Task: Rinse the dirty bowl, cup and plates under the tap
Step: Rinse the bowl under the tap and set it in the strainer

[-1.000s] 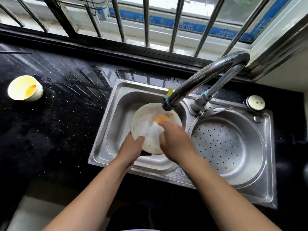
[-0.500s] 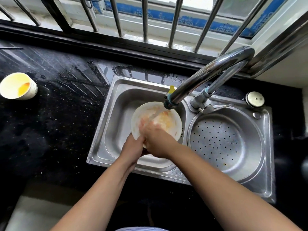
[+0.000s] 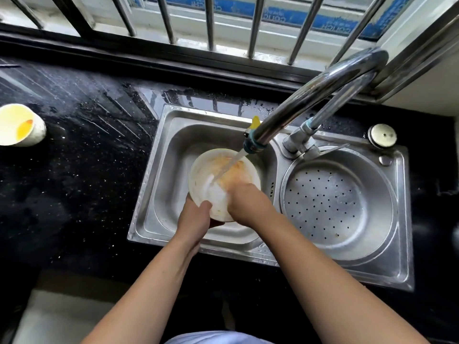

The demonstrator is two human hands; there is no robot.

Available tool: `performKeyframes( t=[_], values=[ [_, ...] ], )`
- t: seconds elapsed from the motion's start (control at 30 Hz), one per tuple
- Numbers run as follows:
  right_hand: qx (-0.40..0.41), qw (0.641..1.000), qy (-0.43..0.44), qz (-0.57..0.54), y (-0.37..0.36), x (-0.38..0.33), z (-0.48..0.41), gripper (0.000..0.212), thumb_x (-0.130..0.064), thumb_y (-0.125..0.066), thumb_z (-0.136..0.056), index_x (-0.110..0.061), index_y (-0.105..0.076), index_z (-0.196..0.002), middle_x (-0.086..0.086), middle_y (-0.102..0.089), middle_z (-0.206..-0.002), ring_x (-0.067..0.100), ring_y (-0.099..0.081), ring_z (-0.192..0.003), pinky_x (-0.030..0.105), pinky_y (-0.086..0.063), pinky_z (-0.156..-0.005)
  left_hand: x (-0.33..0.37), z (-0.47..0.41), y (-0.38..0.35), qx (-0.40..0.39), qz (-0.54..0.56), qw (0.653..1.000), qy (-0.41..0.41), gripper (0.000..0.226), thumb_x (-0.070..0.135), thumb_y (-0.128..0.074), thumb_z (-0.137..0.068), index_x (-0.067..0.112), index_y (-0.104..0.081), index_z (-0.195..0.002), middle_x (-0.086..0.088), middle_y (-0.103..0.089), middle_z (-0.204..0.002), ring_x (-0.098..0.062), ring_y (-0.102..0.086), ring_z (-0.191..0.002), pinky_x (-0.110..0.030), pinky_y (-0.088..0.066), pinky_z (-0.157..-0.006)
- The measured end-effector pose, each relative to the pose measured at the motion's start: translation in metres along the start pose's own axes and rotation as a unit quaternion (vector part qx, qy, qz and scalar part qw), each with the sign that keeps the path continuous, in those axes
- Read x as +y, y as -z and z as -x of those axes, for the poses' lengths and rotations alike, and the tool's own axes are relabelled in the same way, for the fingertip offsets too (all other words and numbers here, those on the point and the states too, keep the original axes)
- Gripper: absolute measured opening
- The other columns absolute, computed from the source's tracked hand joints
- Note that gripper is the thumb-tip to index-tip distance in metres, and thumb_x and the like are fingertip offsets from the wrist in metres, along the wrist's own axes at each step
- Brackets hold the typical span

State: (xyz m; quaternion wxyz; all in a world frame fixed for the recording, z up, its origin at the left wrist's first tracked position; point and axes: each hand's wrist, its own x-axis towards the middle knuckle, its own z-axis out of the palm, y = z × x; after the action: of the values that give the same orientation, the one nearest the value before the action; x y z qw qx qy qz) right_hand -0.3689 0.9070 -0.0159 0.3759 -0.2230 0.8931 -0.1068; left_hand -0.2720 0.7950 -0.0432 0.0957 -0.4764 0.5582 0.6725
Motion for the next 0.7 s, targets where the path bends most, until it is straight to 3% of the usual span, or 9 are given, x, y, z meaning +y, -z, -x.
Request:
performKeyframes(
  t=[0.07, 0.13, 0.2, 0.3, 0.4, 0.47, 0.5, 0.6, 0.7],
  values=[
    [-0.005, 0.999, 0.027, -0.036, -0.002, -0.016, -0.004, 0.042, -0.015, -0.051, -0.092, -0.008, -0.054, -0.133, 0.015, -0.060, -0.129, 0.036, -0.060, -0.119, 0.036, -0.047, -0.083, -0.005, 0.000, -0.006, -0.006, -0.009, 1.000, 0.002, 0.056, 0.020, -0.054, -0.079, 0.034, -0.061, -0.133, -0.005, -0.075, -0.123, -0.034, -0.072, -0.112, -0.055, -0.064, -0.087],
    [-0.051, 0.987, 0.096, -0.116, -0.010, -0.028, 0.002, 0.044, -0.016, -0.050, -0.096, -0.015, -0.057, -0.139, 0.013, -0.060, -0.140, 0.034, -0.060, -0.121, 0.039, -0.050, -0.098, -0.008, -0.002, -0.008, 0.013, 0.004, 1.000, -0.004, 0.042, 0.029, -0.056, -0.086, 0.039, -0.068, -0.125, -0.002, -0.079, -0.118, -0.025, -0.076, -0.106, -0.046, -0.065, -0.082],
    [-0.057, 0.981, 0.090, -0.160, -0.012, -0.017, 0.007, 0.036, -0.022, -0.050, -0.098, -0.023, -0.068, -0.129, 0.009, -0.071, -0.127, 0.028, -0.063, -0.112, 0.036, -0.051, -0.094, -0.012, -0.005, -0.002, 0.038, 0.029, 0.999, -0.004, 0.046, 0.026, -0.055, -0.083, 0.034, -0.067, -0.127, -0.006, -0.078, -0.118, -0.025, -0.077, -0.103, -0.046, -0.066, -0.077],
    [-0.001, 0.998, -0.022, -0.064, -0.011, 0.001, -0.007, 0.033, -0.019, -0.049, -0.094, -0.013, -0.066, -0.121, 0.014, -0.069, -0.114, 0.033, -0.063, -0.105, 0.036, -0.050, -0.080, -0.019, -0.008, -0.003, 0.031, 0.018, 0.999, -0.001, 0.064, 0.020, -0.055, -0.076, 0.026, -0.056, -0.139, -0.010, -0.072, -0.128, -0.039, -0.069, -0.118, -0.060, -0.059, -0.095],
    [-0.005, 0.997, 0.062, -0.049, -0.013, -0.021, -0.011, 0.049, -0.012, -0.053, -0.091, -0.016, -0.051, -0.140, 0.015, -0.062, -0.133, 0.036, -0.063, -0.115, 0.041, -0.052, -0.094, -0.021, -0.005, -0.015, 0.001, 0.041, 0.999, 0.004, 0.044, 0.021, -0.059, -0.089, 0.029, -0.066, -0.131, -0.006, -0.080, -0.116, -0.029, -0.078, -0.104, -0.050, -0.066, -0.082],
    [-0.044, 0.989, 0.119, -0.078, -0.019, -0.018, -0.008, 0.046, -0.014, -0.051, -0.094, -0.021, -0.060, -0.139, 0.010, -0.063, -0.140, 0.033, -0.062, -0.120, 0.039, -0.049, -0.101, -0.023, -0.009, -0.014, 0.012, 0.082, 0.997, 0.008, 0.036, 0.012, -0.054, -0.096, 0.026, -0.072, -0.123, -0.002, -0.084, -0.102, -0.021, -0.081, -0.092, -0.038, -0.066, -0.067],
    [-0.052, 0.989, 0.102, -0.089, -0.018, -0.010, -0.006, 0.040, -0.018, -0.051, -0.095, -0.023, -0.068, -0.130, 0.008, -0.068, -0.135, 0.029, -0.063, -0.115, 0.035, -0.050, -0.098, -0.025, -0.011, -0.010, 0.021, 0.097, 0.995, 0.011, 0.040, 0.004, -0.051, -0.094, 0.022, -0.071, -0.124, -0.004, -0.083, -0.102, -0.023, -0.080, -0.091, -0.037, -0.065, -0.065],
    [-0.004, 1.000, -0.010, -0.022, -0.014, 0.007, -0.018, 0.031, -0.018, -0.050, -0.089, -0.014, -0.067, -0.115, 0.012, -0.070, -0.116, 0.028, -0.056, -0.091, 0.033, -0.048, -0.077, -0.026, -0.012, -0.007, 0.016, 0.106, 0.994, 0.022, 0.054, -0.004, -0.049, -0.089, 0.016, -0.059, -0.138, -0.015, -0.074, -0.121, -0.037, -0.074, -0.105, -0.050, -0.066, -0.075],
    [-0.017, 0.997, 0.070, -0.042, -0.016, -0.016, -0.018, 0.039, -0.016, -0.054, -0.089, -0.017, -0.059, -0.128, 0.011, -0.065, -0.127, 0.033, -0.062, -0.109, 0.039, -0.052, -0.087, -0.024, -0.012, -0.017, -0.008, 0.079, 0.997, 0.017, 0.037, 0.013, -0.055, -0.096, 0.024, -0.068, -0.129, -0.012, -0.079, -0.117, -0.034, -0.078, -0.104, -0.051, -0.066, -0.079]
  ],
)
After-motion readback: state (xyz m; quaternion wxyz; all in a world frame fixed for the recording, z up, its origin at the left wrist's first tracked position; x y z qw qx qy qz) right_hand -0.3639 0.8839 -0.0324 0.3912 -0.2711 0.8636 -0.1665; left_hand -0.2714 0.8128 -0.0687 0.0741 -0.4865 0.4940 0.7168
